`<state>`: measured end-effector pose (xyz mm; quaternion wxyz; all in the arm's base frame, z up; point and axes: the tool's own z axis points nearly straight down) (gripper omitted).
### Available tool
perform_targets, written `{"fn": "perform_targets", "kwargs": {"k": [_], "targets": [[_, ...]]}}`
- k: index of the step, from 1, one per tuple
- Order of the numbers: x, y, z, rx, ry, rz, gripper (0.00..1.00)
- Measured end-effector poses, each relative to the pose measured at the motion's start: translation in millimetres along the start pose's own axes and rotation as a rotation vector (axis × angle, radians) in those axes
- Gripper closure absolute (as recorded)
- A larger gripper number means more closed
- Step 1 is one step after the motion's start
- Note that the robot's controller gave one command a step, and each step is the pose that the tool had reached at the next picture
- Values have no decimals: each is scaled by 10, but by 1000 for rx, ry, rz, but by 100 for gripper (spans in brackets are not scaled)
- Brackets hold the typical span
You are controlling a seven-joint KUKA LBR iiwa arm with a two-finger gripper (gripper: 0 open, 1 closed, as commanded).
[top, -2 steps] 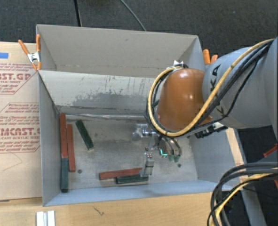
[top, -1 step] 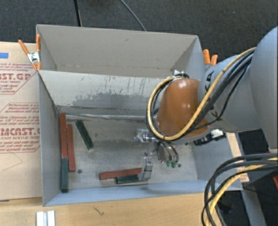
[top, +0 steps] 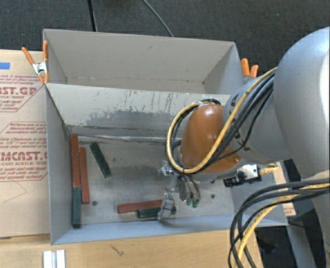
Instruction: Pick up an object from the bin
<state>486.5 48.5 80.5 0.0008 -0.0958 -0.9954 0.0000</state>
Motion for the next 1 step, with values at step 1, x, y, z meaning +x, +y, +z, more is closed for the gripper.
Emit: {"fn": "perform_targets", "kwargs": {"k": [1], "targets": [[102,186,83,-1,1,-155,100]]}}
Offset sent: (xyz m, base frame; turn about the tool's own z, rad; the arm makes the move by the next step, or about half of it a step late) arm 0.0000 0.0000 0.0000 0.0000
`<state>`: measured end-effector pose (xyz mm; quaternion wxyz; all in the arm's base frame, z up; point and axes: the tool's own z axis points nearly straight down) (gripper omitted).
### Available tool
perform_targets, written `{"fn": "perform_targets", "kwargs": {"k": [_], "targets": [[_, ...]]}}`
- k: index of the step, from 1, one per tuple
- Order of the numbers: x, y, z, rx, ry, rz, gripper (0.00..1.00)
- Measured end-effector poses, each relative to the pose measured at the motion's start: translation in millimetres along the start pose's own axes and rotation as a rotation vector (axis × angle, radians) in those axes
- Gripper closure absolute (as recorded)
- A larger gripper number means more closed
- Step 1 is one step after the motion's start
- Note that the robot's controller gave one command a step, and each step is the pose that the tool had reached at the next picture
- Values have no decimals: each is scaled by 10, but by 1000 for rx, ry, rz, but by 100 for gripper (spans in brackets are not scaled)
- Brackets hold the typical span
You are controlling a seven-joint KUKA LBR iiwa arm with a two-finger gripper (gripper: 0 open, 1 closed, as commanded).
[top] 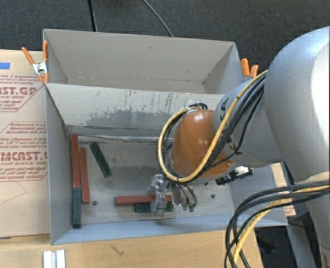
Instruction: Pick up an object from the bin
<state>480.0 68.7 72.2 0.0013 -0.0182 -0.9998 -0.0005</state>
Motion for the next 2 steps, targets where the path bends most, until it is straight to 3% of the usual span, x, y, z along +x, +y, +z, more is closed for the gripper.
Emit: {"fn": "perform_targets", "kwargs": {"k": [1,2], "targets": [[-13,-2,18,-1,-9,1,0],[-1,-1,0,0,-1,-1,100]]}}
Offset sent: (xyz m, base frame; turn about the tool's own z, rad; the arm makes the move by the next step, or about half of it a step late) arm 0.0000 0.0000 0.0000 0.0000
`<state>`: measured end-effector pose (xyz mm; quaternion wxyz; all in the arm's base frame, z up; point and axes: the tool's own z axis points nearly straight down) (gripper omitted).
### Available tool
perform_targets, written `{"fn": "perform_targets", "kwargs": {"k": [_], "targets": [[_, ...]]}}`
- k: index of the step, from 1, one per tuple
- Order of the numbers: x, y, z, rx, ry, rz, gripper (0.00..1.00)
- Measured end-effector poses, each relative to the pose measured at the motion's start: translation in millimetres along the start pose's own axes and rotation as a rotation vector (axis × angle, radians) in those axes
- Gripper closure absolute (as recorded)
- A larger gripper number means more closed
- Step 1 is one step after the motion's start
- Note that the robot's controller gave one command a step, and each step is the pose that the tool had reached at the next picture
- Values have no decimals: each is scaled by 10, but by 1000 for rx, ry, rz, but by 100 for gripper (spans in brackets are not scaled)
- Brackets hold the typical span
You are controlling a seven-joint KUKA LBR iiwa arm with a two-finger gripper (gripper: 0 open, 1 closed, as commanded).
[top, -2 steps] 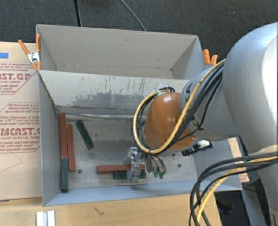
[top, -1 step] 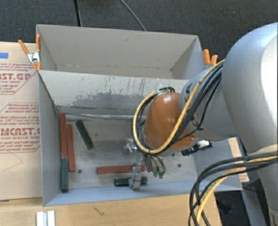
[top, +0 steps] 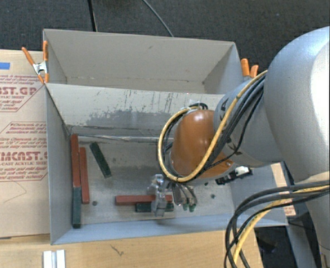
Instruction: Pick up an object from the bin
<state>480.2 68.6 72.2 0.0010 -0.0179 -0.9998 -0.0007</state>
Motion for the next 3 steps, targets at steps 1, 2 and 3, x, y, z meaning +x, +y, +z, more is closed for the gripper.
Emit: {"fn": "perform_targets", "kwargs": {"k": [1,2,3], "targets": [[-11,-1,18,-1,-8,2,0],[-1,0,0,0,-1,0,100],[-11,0,18,-1,-8,2,0]]}}
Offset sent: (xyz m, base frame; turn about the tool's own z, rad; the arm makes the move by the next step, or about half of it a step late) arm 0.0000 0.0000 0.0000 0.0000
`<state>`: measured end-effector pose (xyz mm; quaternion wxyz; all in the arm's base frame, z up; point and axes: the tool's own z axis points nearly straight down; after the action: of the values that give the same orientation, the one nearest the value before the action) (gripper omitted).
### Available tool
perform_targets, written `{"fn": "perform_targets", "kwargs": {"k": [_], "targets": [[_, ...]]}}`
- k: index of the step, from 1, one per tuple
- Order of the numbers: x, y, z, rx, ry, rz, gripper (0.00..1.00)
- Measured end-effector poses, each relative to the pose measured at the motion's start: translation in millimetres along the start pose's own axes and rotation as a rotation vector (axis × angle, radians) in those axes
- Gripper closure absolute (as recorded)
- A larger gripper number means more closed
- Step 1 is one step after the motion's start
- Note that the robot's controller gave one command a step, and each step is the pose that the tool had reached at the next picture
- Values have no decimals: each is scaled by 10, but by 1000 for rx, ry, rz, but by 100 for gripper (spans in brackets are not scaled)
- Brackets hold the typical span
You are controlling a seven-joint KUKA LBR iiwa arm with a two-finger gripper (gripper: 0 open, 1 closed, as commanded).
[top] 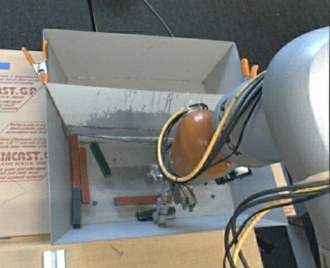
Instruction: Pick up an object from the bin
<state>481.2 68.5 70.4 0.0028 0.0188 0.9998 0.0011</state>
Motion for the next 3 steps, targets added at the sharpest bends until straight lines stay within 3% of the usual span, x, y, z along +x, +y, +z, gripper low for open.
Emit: {"fn": "perform_targets", "kwargs": {"k": [1,2,3], "targets": [[10,1,-18,1,7,-1,100],[0,0,0,0,0,-1,0],[5,0,-20,0,6,-1,100]]}}
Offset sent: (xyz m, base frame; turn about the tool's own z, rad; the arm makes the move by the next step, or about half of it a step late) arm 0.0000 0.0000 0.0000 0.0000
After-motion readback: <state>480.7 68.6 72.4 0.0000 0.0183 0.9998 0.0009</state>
